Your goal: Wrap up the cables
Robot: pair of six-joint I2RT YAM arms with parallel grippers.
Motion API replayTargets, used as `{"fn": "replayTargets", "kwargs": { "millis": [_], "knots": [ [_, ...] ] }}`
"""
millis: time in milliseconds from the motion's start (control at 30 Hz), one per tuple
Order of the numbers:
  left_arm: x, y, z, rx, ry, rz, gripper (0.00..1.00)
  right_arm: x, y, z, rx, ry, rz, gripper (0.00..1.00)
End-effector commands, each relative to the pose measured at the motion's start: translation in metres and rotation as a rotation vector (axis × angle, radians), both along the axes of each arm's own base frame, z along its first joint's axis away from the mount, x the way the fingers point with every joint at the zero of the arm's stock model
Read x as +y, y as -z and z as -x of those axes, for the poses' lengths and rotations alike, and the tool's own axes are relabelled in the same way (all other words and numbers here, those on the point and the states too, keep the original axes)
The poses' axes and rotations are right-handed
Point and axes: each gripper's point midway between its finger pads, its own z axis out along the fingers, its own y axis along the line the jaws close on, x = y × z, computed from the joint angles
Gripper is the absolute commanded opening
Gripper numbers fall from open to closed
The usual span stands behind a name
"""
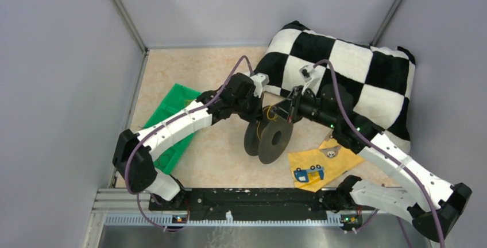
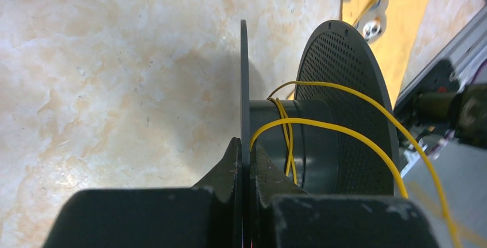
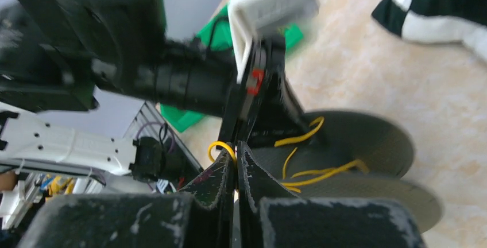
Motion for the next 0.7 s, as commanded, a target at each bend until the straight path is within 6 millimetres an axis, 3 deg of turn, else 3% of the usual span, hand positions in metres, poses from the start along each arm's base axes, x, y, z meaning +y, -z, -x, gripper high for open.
{"fn": "replayTargets", "kwargs": {
  "millis": [0, 167, 333, 500, 667],
  "knots": [
    [-0.023, -0.061, -0.026, -0.080, -0.138, 0.204, 0.00, 0.011, 0.014, 0.011, 0.011, 0.013, -0.010, 0.00],
    [-0.017, -0.070, -0.033, -0.092, -0.203, 0.208, 0.00, 0.026, 0.040, 0.027, 0.025, -0.067, 0.147, 0.00],
    [-0.007, -0.085, -0.042, -0.117, -0.323, 0.236, 0.00, 0.037, 0.043, 0.029, 0.028, -0.075, 0.166, 0.00],
    [0.036, -0.067, -0.067, -0.244, -0.522, 0.103, 0.00, 0.049, 0.034, 0.038, 0.012, -0.110, 0.144, 0.00],
    [0.049, -0.045, -0.071, -0.224, -0.601, 0.030, 0.00, 0.053, 0.014, 0.043, -0.024, -0.124, 0.107, 0.00]
  ]
}}
